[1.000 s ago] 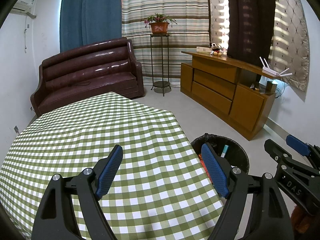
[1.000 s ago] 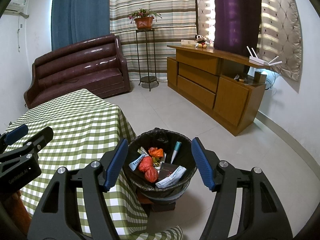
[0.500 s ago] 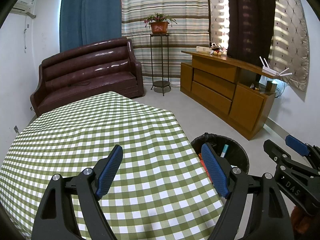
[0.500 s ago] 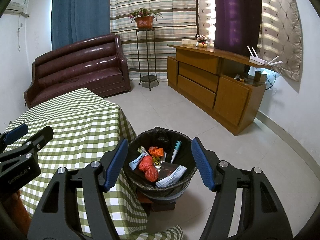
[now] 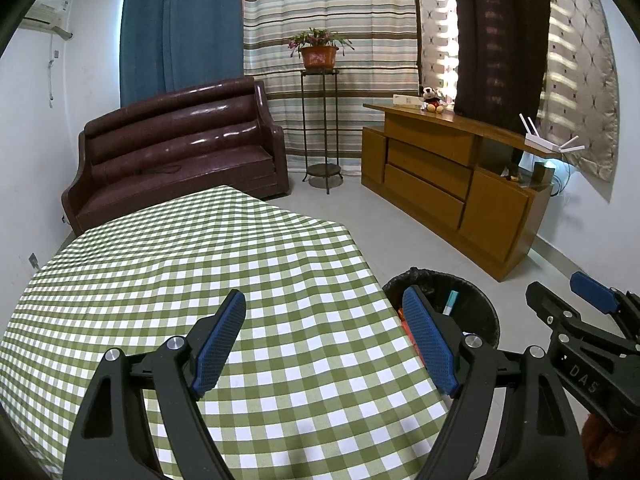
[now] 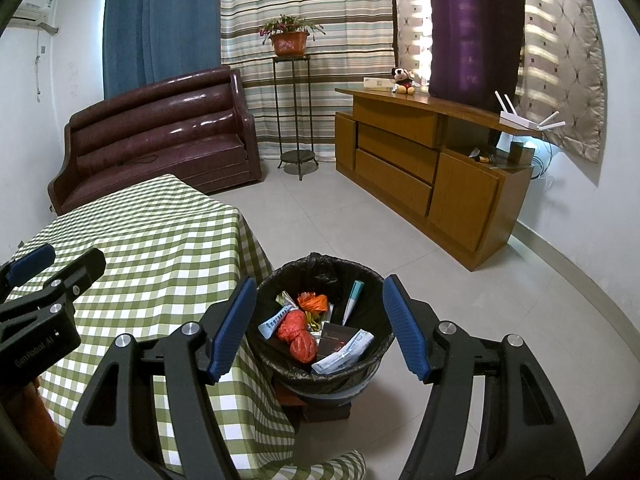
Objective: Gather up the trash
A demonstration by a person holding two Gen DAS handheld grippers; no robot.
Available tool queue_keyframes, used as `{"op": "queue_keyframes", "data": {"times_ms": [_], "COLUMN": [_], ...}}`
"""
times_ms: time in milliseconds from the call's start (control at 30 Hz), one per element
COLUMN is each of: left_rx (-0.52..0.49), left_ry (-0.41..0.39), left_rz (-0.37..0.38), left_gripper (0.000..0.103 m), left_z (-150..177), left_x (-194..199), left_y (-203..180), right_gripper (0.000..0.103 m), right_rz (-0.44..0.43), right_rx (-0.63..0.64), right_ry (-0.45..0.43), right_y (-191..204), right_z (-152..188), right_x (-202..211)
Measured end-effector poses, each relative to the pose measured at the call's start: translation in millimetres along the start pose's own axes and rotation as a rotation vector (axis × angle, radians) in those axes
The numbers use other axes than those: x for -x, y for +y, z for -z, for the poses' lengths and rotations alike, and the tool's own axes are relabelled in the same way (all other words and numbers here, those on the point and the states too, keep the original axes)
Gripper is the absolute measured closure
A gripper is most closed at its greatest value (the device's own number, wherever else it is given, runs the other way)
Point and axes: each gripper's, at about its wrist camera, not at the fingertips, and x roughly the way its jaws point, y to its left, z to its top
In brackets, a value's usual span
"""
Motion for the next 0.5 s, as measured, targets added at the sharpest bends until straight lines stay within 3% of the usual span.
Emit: {"op": "queue_keyframes", "data": {"times_ms": [500], "left_rx": [-0.002], "left_ry": [-0.015], "left_rz": [-0.029], "left_gripper": [0.022], "left_z": [-2.6], "left_x": [0.3], "left_y": [-2.2], "right_gripper": [0.039], "right_rz": [0.0], "right_rx": [0.0], "right_ry": [0.002], "right_y": [0.6], "right_z": [-0.6], "right_x": [-0.1]}}
